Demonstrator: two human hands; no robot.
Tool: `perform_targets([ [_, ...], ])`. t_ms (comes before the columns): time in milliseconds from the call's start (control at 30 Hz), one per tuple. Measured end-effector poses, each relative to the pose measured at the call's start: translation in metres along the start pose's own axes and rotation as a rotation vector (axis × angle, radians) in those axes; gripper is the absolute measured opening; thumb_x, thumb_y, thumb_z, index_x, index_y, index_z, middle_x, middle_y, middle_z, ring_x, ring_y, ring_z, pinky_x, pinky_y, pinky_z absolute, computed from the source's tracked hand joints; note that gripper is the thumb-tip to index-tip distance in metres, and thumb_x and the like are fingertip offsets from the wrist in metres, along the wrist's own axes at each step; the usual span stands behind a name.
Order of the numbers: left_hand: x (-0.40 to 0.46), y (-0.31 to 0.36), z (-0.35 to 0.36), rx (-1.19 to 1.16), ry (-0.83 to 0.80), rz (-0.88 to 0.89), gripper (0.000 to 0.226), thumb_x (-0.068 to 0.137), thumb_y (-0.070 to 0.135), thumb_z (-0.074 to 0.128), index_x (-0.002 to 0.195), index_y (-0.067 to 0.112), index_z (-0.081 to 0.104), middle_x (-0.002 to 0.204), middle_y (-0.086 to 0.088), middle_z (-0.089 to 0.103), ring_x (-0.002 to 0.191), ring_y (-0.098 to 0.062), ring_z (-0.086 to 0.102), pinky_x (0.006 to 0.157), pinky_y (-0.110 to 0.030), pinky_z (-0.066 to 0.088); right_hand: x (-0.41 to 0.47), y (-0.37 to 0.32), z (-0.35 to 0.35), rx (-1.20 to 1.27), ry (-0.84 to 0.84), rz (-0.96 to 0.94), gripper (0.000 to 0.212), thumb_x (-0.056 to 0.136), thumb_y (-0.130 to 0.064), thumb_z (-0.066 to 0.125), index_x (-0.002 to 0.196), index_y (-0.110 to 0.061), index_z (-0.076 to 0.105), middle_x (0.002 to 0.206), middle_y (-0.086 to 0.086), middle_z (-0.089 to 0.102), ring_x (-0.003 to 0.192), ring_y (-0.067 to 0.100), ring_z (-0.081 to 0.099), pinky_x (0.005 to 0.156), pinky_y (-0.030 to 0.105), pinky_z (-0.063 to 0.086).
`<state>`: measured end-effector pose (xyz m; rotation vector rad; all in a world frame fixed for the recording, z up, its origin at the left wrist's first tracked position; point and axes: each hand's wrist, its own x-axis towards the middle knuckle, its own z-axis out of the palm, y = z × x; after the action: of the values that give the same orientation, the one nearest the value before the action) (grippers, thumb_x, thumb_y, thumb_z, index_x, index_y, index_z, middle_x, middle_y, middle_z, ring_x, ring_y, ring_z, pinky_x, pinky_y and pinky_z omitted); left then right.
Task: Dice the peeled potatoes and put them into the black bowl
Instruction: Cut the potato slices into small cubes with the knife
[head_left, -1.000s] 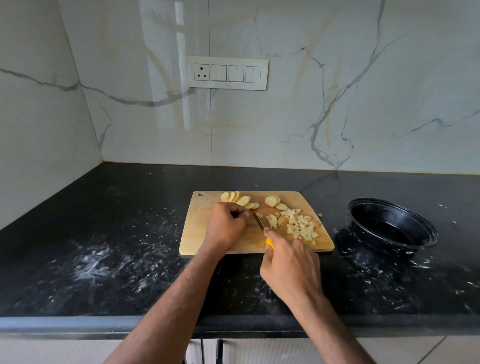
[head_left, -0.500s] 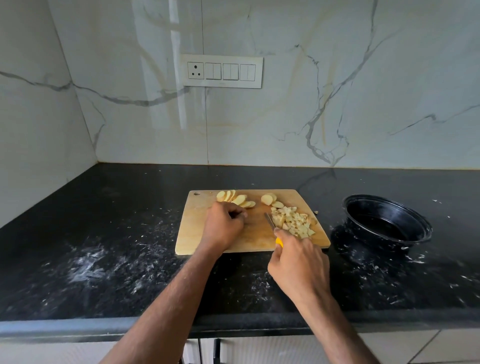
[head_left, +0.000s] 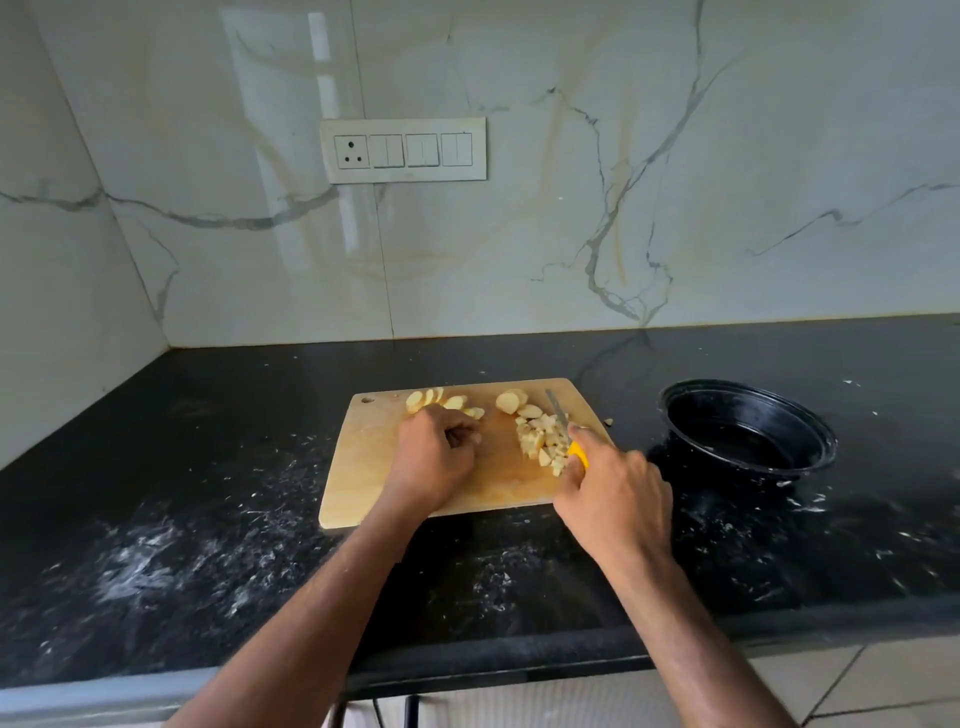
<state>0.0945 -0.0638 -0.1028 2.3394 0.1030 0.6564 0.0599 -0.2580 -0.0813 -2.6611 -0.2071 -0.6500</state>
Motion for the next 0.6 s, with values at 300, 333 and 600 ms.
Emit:
perform_targets([
  [300,0.078,0.023,0.030,0.291,-0.173,0.095,0.019,0.094,0.028,0.066,0.111,0.027,0.076,0.117,0.006,0.072,0.108,-0.018,0.062,0.100,-0.047,0.048,0.001,0.006,0.007,0.025,-0.006,-0.016,0.047,0.091,-0.032,0.060,0.138,-0.033,0.055,0.092,0.005,0.075,0.087,0.027,0.072,0.072,0.037,0.057],
  [333,0.084,0.025,0.032,0.357,-0.200,0.099,0.022,0.095,0.031,0.064,0.115,0.029,0.074,0.121,0.008,0.071,0.113,-0.019,0.061,0.104,-0.049,0.044,0.001,0.005,0.007,0.025,-0.010,-0.022,0.047,0.091,-0.032,0.059,0.138,-0.034,0.055,0.093,0.004,0.075,0.087,0.026,0.072,0.071,0.036,0.056],
  [600,0.108,0.027,0.038,0.444,-0.424,0.044,0.030,0.092,0.041,0.067,0.120,0.032,0.071,0.127,0.008,0.066,0.124,-0.022,0.053,0.105,-0.054,0.032,0.004,0.007,0.011,0.066,-0.022,-0.025,0.045,0.091,-0.033,0.059,0.136,-0.033,0.055,0.095,0.000,0.074,0.089,0.024,0.071,0.073,0.035,0.055],
])
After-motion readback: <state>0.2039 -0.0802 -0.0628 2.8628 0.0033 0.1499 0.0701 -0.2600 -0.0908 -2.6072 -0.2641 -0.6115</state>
